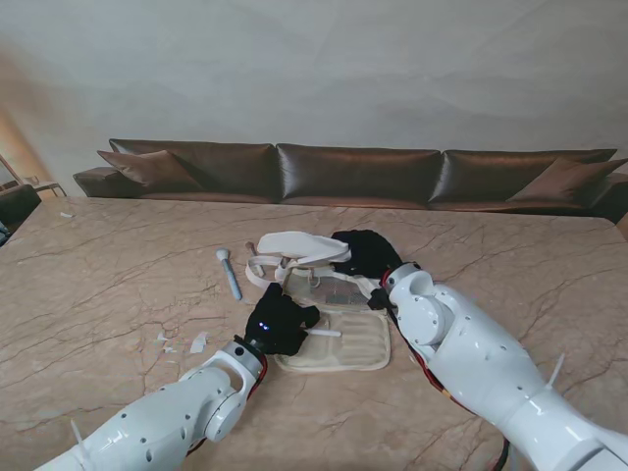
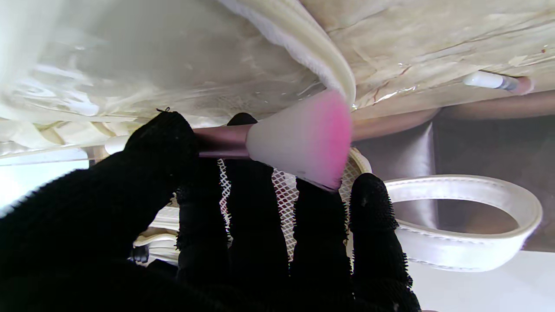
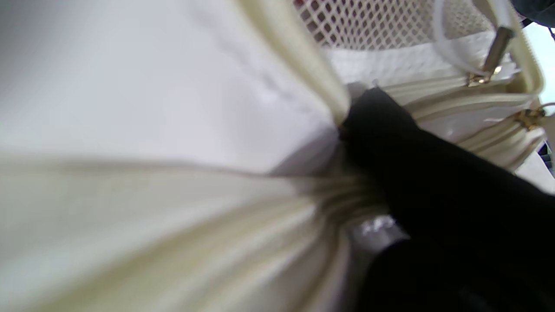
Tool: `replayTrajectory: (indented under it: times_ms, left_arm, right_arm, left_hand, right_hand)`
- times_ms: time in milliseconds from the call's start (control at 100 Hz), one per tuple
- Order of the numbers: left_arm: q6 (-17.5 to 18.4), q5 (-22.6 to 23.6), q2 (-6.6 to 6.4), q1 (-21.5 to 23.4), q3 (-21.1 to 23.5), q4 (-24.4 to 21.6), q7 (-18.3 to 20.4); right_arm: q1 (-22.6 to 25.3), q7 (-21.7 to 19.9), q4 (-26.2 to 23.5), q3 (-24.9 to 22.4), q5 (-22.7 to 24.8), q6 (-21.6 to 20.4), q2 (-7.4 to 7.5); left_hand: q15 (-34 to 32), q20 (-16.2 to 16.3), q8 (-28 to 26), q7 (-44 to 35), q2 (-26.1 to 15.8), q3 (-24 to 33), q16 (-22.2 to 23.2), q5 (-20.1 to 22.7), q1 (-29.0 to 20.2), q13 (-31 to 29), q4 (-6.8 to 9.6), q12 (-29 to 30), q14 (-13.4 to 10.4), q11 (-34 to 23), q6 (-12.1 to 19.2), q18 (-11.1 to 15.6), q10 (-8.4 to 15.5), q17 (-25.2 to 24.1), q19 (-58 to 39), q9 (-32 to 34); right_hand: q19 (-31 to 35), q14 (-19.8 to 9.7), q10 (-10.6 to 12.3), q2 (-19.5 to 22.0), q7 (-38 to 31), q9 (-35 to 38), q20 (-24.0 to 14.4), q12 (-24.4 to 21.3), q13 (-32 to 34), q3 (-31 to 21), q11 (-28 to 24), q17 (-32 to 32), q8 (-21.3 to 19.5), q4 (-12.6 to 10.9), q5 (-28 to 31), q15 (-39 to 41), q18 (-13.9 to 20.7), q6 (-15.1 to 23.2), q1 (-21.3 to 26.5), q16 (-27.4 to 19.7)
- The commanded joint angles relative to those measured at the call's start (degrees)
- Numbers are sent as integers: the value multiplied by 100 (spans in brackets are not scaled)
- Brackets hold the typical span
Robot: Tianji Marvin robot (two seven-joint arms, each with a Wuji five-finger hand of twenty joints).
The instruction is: Pack the cosmetics bag
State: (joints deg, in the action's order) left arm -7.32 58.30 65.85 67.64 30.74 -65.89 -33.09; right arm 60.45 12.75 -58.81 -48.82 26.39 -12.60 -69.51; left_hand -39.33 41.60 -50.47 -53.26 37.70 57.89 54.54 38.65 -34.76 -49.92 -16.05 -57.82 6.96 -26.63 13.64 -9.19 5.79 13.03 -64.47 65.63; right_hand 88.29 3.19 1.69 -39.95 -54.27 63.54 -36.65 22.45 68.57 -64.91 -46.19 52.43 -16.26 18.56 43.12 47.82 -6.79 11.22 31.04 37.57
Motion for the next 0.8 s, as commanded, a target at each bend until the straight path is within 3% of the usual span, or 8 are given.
replayTrajectory:
  times_ms: [0,440,790]
  left_arm:
    - [-59,2,42,-62,-15,-6,69]
    - [-262,-148,182,-440,-430,349,151]
    - [-443,-186,170,-453,-371,407,277]
  right_arm:
    - [2,-17,-111,-26,12,-64,-3]
    - [3,-65,-139,-34,32,-159,18]
    - [-34,-85,-95,26,5,-217,8]
  left_hand:
    - [-106,99,-122,-429,-146,470,106,430,-228,-65,203,-145,66,-245,580,-17,63,-38,-97,339]
    - [-179,171,-30,-453,-83,532,129,471,-242,-90,245,-134,117,-301,508,-28,1,-42,-122,381]
    - [-236,207,61,-498,-26,589,144,504,-236,-120,287,-82,151,-337,459,-41,-54,-44,-151,396]
  right_hand:
    - [614,-144,22,647,-545,179,-133,33,627,-295,-122,278,103,-67,272,347,40,633,498,48]
    - [628,-148,19,630,-545,188,-143,37,631,-316,-122,277,107,-63,279,350,30,623,493,49]
    - [626,-137,21,626,-543,195,-144,38,632,-325,-121,276,115,-59,283,349,19,616,485,48]
